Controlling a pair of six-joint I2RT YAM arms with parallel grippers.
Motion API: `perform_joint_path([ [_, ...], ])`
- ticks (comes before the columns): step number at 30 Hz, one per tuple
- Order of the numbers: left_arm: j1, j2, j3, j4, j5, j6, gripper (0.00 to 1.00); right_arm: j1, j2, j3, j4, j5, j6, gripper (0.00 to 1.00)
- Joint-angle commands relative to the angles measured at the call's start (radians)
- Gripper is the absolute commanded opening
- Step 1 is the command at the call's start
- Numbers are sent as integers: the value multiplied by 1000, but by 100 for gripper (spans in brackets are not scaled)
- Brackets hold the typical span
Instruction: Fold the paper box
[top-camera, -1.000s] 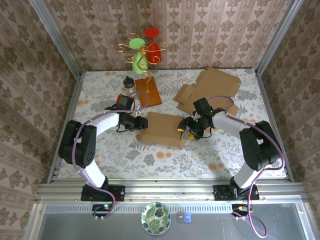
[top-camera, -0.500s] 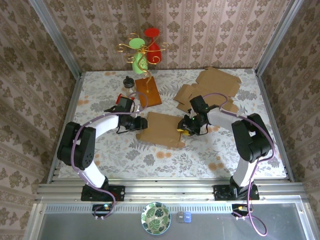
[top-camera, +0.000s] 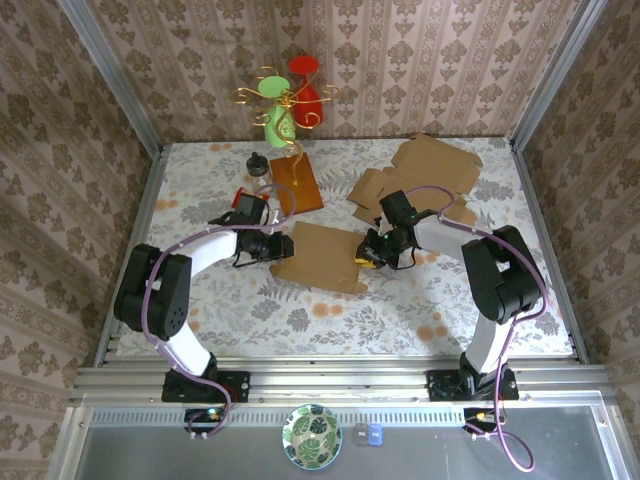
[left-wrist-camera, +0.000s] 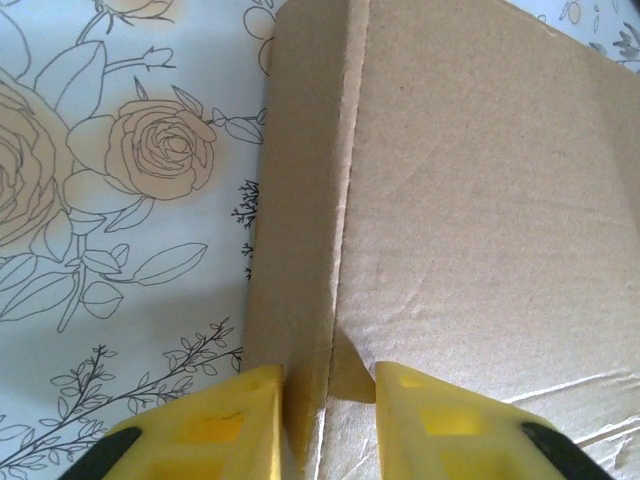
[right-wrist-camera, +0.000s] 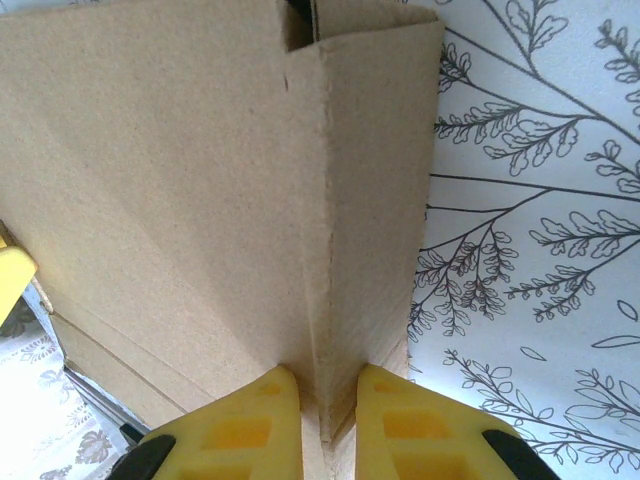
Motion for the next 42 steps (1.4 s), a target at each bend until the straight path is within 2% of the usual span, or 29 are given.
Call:
perform_joint_path([
  [1,-10,-31,-24,6,6,-7,26,1,35,-12,-50,54,-20,17],
  [8,-10,-50,-72,36,1,-10,22,-8,1,-14,-59,62,-68,29],
  [14,-9,-61,-86,49,3,-6,19,-33,-29,-17,-27,42,-113,62],
  [19,-9,-60,-92,55,10,-7,15,-49,-13,-23,17,-8,-163,76],
  [26,13,-70,-149,104,24,-28,15,-50,37,-42,164,-145,-169,79],
  [33,67,-80,-219,173,52,-46,14,-50,79,-41,272,-222,-129,79],
  [42,95,-67,-235,215,86,-56,13,-2,103,-11,405,-309,-20,75],
])
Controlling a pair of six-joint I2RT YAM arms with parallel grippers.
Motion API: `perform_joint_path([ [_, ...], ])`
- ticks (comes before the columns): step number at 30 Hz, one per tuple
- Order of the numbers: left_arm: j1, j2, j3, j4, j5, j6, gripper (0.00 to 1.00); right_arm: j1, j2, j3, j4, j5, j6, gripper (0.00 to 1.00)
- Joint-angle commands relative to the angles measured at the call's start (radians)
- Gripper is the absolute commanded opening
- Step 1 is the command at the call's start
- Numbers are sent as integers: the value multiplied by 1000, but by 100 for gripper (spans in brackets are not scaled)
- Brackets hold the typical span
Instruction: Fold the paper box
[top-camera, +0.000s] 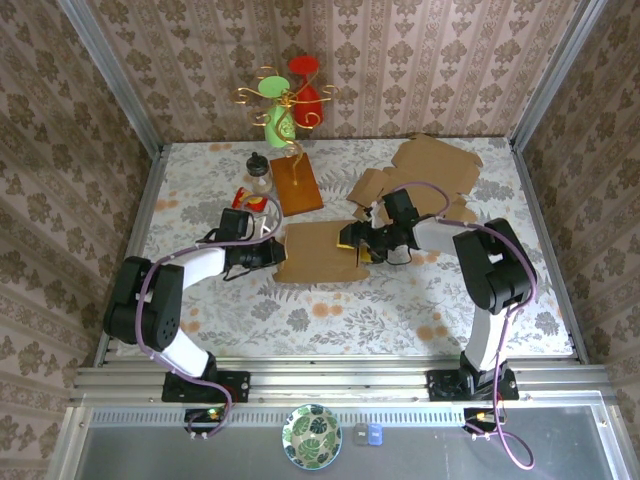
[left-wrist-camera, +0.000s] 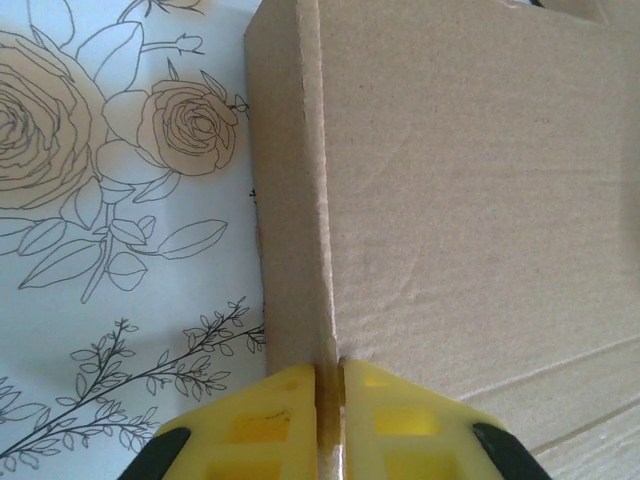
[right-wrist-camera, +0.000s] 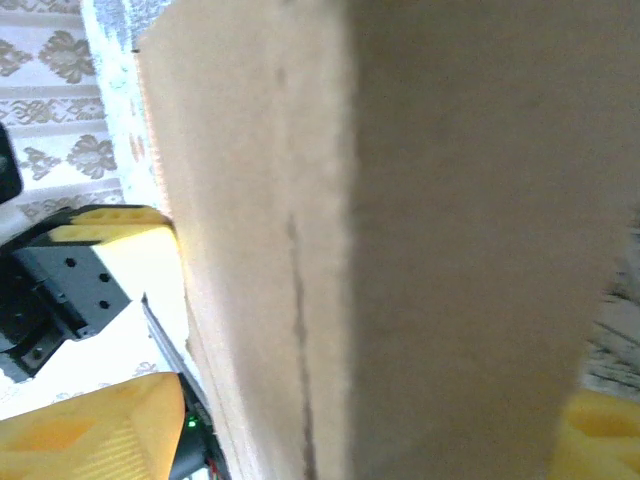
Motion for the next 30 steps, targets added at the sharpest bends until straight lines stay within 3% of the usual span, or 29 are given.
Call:
perform_joint_path([
  [1,13,18,-28,-34,-28,-17,14,26,24,15,85,-60,81,73],
  [5,12,3,-19,-13,-11,-31,18,33,2,-7,177,-50,195,66],
  [12,-3,-177,-38,53,-37,39,34,16,-19,-5,102,-25,310,50],
  [14,-44,-309,-96,165,-68,149,34,5,-26,-17,88,-29,379,46],
  [17,-107,-446,-156,265,-104,309,44,-8,-42,-44,95,-48,488,45],
  [23,-146,-485,-91,50,-13,668,53,-20,-99,-100,91,-81,687,42],
  [30,-212,-499,-47,-126,16,1025,69,-26,-164,-107,-5,-106,782,41],
])
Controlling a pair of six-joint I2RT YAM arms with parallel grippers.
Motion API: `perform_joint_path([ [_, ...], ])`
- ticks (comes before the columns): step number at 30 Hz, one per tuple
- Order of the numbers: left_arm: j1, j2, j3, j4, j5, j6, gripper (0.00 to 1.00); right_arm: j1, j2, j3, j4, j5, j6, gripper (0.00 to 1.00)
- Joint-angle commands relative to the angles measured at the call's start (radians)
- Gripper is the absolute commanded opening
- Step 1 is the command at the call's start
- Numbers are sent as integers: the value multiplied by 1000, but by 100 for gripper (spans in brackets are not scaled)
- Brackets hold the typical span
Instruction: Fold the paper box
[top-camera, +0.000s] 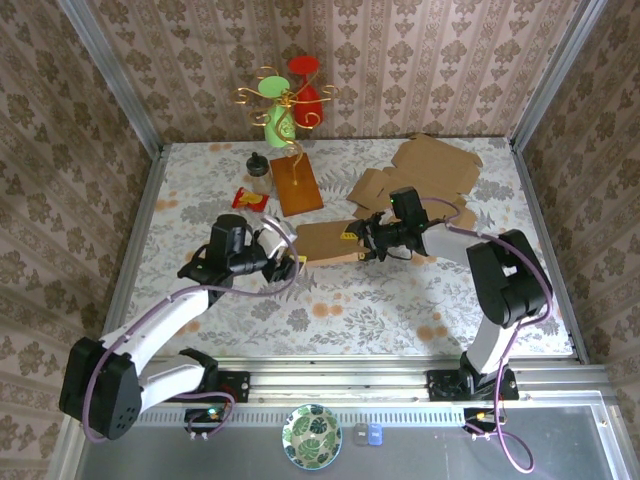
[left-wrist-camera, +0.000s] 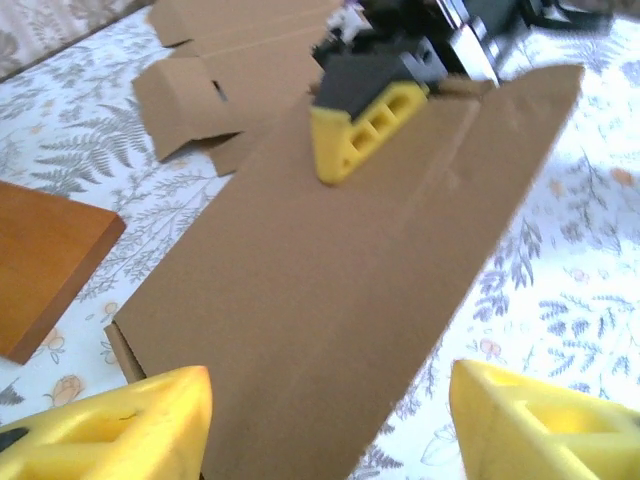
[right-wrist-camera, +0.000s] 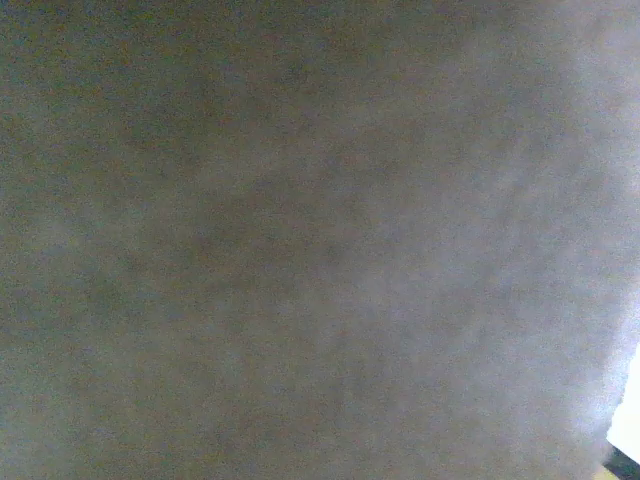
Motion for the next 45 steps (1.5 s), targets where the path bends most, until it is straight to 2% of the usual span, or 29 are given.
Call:
perform_joint_path([
  [1,-18,-10,45,-124,29,280,71,-6,-43,-19,-126,-33,105,41],
  [8,-45,59,109,-233,-18,433,76,-16,-77,-26,-203,-65,166,39],
  [10,-55,65,108,-221,-54,445,76,-17,-80,-24,-226,-77,172,39],
  [19,-88,105,123,-228,-47,480,77,-16,-143,-58,-299,-104,272,38],
  [23,-97,116,135,-231,-44,478,76,-16,-187,-144,-243,-125,375,39],
  [26,-97,130,148,-255,-26,486,75,-17,-189,-188,-234,-150,387,39],
  [30,-103,145,162,-292,25,498,73,-17,-176,-251,-116,-158,466,39],
  [38,-109,179,195,-358,71,547,72,-26,-133,-282,-45,-169,512,39],
  [45,-112,249,228,-360,38,568,70,-34,-116,-268,-52,-190,515,40],
])
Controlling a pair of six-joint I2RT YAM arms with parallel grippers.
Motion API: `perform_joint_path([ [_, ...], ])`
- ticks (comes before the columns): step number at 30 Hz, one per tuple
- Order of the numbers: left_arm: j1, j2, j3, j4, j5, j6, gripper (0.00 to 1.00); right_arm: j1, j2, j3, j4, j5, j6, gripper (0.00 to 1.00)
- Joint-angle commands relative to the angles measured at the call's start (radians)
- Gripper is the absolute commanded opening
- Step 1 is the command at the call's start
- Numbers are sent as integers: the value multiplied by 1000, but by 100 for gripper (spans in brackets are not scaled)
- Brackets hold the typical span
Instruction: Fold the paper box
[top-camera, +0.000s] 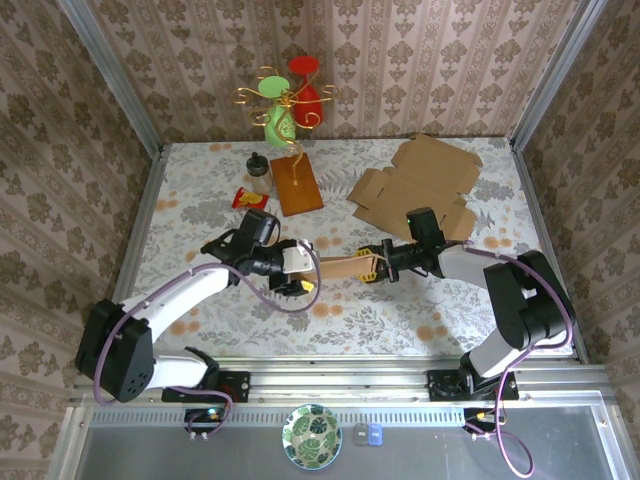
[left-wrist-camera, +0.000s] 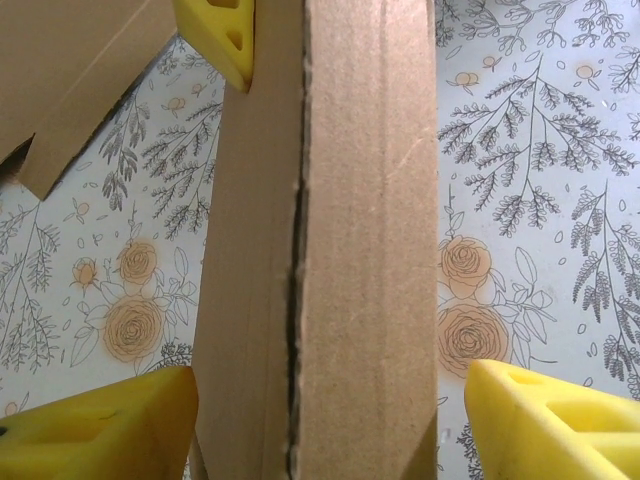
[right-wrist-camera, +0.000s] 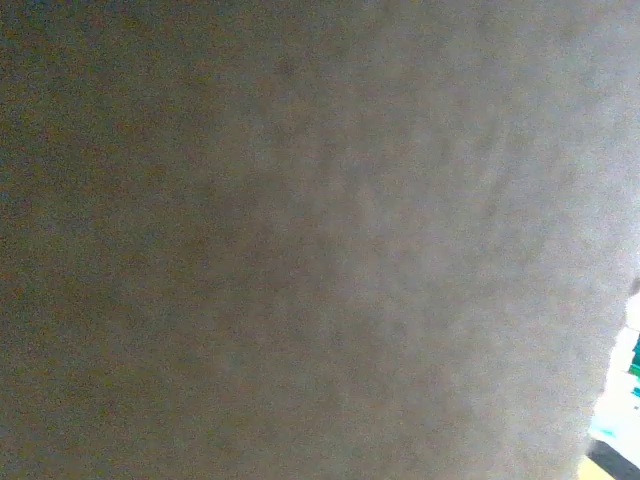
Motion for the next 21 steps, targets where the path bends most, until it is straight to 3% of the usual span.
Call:
perform_joint_path([
  [1,-5,42,43,-21,2,35,69,-2,40,-22,-101,20,48,40],
  [10,-5,140,139,-60,22,16,55,-63,46,-24,-119,21,29,55],
  [16,-5,181,185,-99,44,-4,51,-103,44,-4,-130,24,-1,66],
  [21,-5,209,222,-118,38,-57,50,-158,9,76,-301,73,-144,71],
])
